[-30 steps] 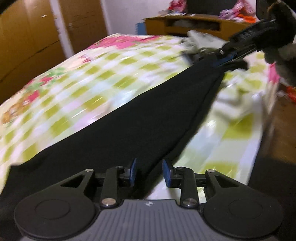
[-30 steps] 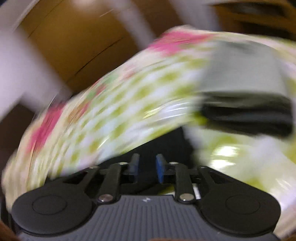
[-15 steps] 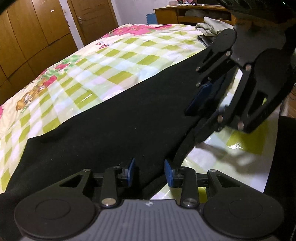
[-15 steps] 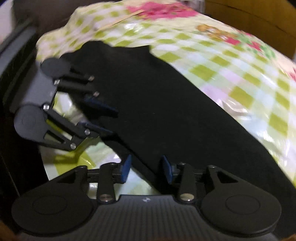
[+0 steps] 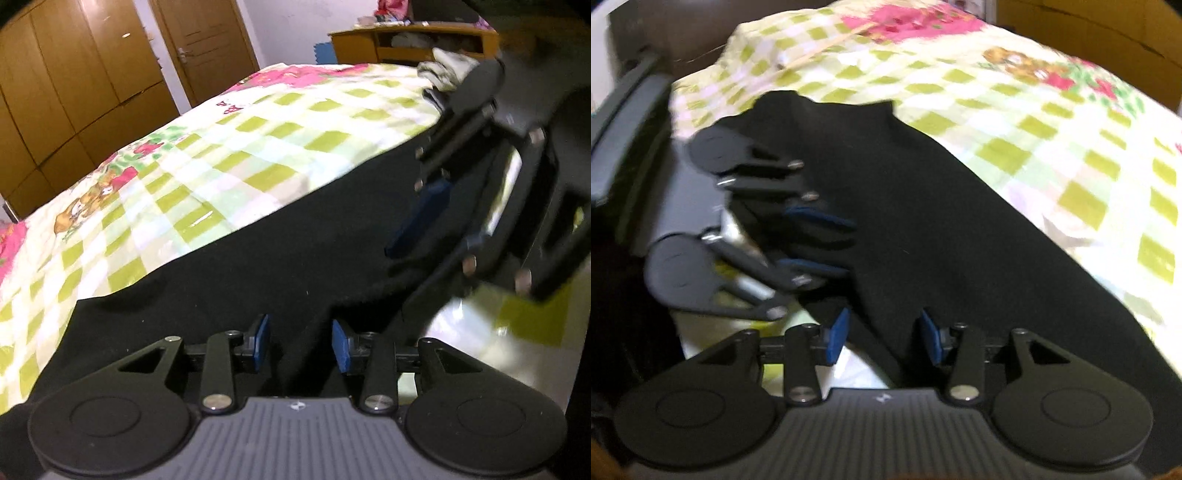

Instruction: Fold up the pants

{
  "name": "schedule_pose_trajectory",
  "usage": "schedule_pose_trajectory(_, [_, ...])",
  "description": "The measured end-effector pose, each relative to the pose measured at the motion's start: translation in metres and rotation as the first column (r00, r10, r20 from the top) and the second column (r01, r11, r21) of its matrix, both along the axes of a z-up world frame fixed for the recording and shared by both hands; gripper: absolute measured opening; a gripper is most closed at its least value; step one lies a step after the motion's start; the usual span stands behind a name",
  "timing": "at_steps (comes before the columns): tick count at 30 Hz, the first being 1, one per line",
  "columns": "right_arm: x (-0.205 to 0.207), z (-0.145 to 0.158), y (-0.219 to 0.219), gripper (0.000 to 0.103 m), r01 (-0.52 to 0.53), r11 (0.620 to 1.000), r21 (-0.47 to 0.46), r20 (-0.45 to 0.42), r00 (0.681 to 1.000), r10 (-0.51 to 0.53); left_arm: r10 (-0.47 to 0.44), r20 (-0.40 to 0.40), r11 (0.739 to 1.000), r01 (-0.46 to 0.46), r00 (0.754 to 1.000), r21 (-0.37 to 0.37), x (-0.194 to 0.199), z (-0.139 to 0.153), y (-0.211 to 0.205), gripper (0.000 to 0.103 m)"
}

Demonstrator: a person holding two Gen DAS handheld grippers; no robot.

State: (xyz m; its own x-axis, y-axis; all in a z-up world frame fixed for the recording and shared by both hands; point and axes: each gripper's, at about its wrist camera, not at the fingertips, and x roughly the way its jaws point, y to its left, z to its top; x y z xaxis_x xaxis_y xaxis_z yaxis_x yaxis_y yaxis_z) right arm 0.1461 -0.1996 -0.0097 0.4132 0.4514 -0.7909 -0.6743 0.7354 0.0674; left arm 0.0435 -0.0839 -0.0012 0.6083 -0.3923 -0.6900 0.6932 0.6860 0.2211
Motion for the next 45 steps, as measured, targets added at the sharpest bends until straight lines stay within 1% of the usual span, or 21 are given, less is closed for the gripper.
schedule_pose_trajectory(1, [-0.001,0.001,0.002,0.044,-0.006,1.0,0.001,0.009,1.0,0.006,-0.001,-0.004,1.0,0.001,1.0,-0.008,0.001,0.002,0.001,0.051])
schedule_pose_trajectory(3, [-0.002,-0.001,0.008,0.044,-0.016,0.999,-0.036,0.043,0.999,0.018,0.002,-0.014,1.0,-0.002,1.0,-0.021,0.002,0.004,0.003,0.051])
schedule_pose_trajectory(5, [0.002,-0.008,0.011,0.044,0.003,0.998,-0.064,0.063,0.998,0.001,0.009,-0.038,0.999,-0.01,0.999,-0.039,0.003,0.005,0.005,0.051])
schedule_pose_trajectory(7, [0.006,-0.016,0.014,0.043,0.014,0.995,-0.096,0.077,0.997,-0.007,-0.017,-0.04,0.999,0.016,0.999,-0.036,-0.003,0.006,0.007,0.051])
schedule_pose_trajectory(8, [0.006,-0.02,0.017,0.042,0.011,0.992,-0.129,0.087,0.996,0.0,-0.036,-0.03,0.999,0.036,0.999,-0.019,-0.007,0.006,0.007,0.051])
schedule_pose_trajectory(10, [0.008,-0.019,0.014,0.015,0.033,0.993,-0.114,0.063,0.998,-0.025,-0.064,-0.004,0.997,0.064,0.998,0.039,-0.014,0.0,0.004,0.051])
schedule_pose_trajectory(13, [0.017,-0.007,0.0,0.011,0.112,0.994,-0.008,-0.003,0.994,-0.112,-0.078,0.048,0.991,0.072,0.996,0.11,-0.015,-0.013,-0.004,0.051])
schedule_pose_trajectory(14, [0.02,-0.002,-0.005,0.01,0.136,0.99,0.031,-0.026,0.99,-0.136,-0.061,0.051,0.993,0.055,0.997,0.108,-0.01,-0.016,-0.007,0.049])
schedule_pose_trajectory(15, [0.022,0.0,-0.007,0.01,0.152,0.987,0.051,-0.041,0.988,-0.15,-0.033,0.029,0.996,0.031,0.999,0.084,-0.003,-0.016,-0.007,0.04])
schedule_pose_trajectory(16, [0.025,0.001,-0.007,0.01,0.16,0.985,0.062,-0.053,0.986,-0.157,-0.009,0.008,0.998,0.009,1.0,0.066,0.003,-0.015,-0.007,0.027])
schedule_pose_trajectory(19, [0.026,0.002,-0.005,0.009,0.149,0.987,0.055,-0.062,0.987,-0.146,-0.009,-0.02,0.999,0.01,1.0,0.035,0.007,-0.006,0.0,0.023])
schedule_pose_trajectory(23, [0.017,0.007,-0.006,0.009,0.127,0.99,0.056,-0.087,0.989,-0.122,-0.056,-0.081,0.997,0.06,0.995,0.04,-0.005,-0.005,0.005,0.021])
schedule_pose_trajectory(26, [0.009,0.004,-0.005,0.009,0.121,0.991,0.058,-0.122,0.986,-0.113,-0.047,-0.098,0.998,0.051,0.994,0.037,-0.009,-0.012,0.006,0.021])
schedule_pose_trajectory(29, [0.004,-0.008,-0.004,0.009,0.133,0.989,0.064,-0.165,0.979,-0.121,-0.043,-0.065,0.997,0.047,0.997,0.056,-0.015,-0.017,0.004,0.021])
schedule_pose_trajectory(32, [0.002,-0.018,0.001,0.009,0.13,0.991,0.044,-0.159,0.98,-0.122,-0.057,0.026,0.994,0.054,0.998,0.097,-0.025,-0.009,0.002,0.021])
schedule_pose_trajectory(36, [0.0,0.001,0.001,0.009,0.137,0.988,0.075,-0.117,0.985,-0.128,-0.004,0.029,1.0,0.003,1.0,0.021,-0.016,0.007,0.01,0.021])
schedule_pose_trajectory(39, [0.001,0.018,-0.005,0.009,0.166,0.98,0.114,-0.108,0.982,-0.154,-0.009,0.035,1.0,0.009,0.999,0.003,-0.021,0.015,0.013,0.021])
schedule_pose_trajectory(40, [0.0,0.022,-0.004,0.009,0.165,0.979,0.116,-0.104,0.983,-0.154,-0.014,0.018,1.0,0.014,1.0,0.01,-0.023,0.012,0.014,0.021])
schedule_pose_trajectory(42, [-0.005,0.023,0.0,0.009,0.149,0.984,0.094,-0.089,0.986,-0.14,-0.023,-0.04,0.999,0.024,0.999,0.029,-0.025,-0.005,0.012,0.021])
schedule_pose_trajectory(44, [-0.005,0.006,0.002,0.009,0.155,0.985,0.075,-0.141,0.98,-0.143,-0.049,-0.025,0.995,0.05,0.998,0.082,-0.032,-0.022,0.009,0.02])
schedule_pose_trajectory(45, [-0.004,-0.007,0.002,0.009,0.158,0.986,0.059,-0.169,0.975,-0.146,-0.054,-0.017,0.994,0.056,0.998,0.093,-0.034,-0.022,0.008,0.021])
